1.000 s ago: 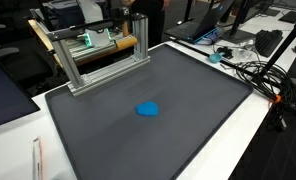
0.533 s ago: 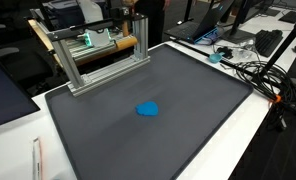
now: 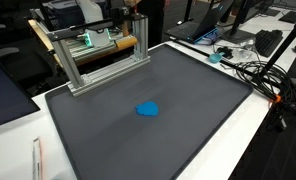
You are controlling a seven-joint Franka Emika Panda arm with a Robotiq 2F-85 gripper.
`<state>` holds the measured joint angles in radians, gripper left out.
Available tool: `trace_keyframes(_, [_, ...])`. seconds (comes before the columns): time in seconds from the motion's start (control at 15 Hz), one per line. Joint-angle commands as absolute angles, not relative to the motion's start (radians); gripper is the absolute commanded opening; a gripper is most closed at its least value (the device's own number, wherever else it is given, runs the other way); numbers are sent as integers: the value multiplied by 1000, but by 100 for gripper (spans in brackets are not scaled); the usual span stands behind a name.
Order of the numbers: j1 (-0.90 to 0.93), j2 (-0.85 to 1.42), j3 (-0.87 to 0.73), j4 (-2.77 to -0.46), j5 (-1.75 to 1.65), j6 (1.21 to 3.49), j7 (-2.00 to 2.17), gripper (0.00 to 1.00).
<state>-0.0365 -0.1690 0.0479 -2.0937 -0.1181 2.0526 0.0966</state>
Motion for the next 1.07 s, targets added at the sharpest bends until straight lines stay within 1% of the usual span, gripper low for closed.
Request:
trace_keyframes(0.0, [-33,-21,33,-1953,-154,2031,116,100])
trace_keyframes(0.47, [-28,133,-3,-1812,-163,2029,107,100])
trace_keyframes(0.53, [-25,93,-1,-1868,-136,2049,97,100])
trace_keyframes(1.0, [-25,126,-9,-1831,-138,2050,97,100])
